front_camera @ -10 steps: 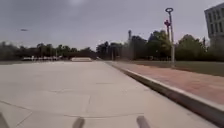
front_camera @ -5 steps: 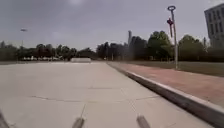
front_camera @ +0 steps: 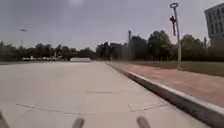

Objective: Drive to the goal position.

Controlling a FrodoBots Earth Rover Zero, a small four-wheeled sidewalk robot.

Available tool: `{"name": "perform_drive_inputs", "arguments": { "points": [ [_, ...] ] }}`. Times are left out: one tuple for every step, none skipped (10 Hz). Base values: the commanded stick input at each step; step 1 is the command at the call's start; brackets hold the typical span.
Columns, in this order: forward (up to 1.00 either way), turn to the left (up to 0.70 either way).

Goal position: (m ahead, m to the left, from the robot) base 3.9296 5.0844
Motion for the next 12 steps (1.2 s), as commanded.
{"name": "perform_drive_inputs", "arguments": {
  "points": [
    [0.70, 0.27],
    [0.70, 0.27],
    [0.70, 0.27],
    [0.70, 0.27],
    [0.70, 0.27],
    [0.70, 0.04],
    [0.70, 0.00],
    [0.70, 0.00],
    [0.70, 0.00],
    [0.70, 0.00],
    [0.70, 0.00],
    [0.70, 0.00]
  ]
}}
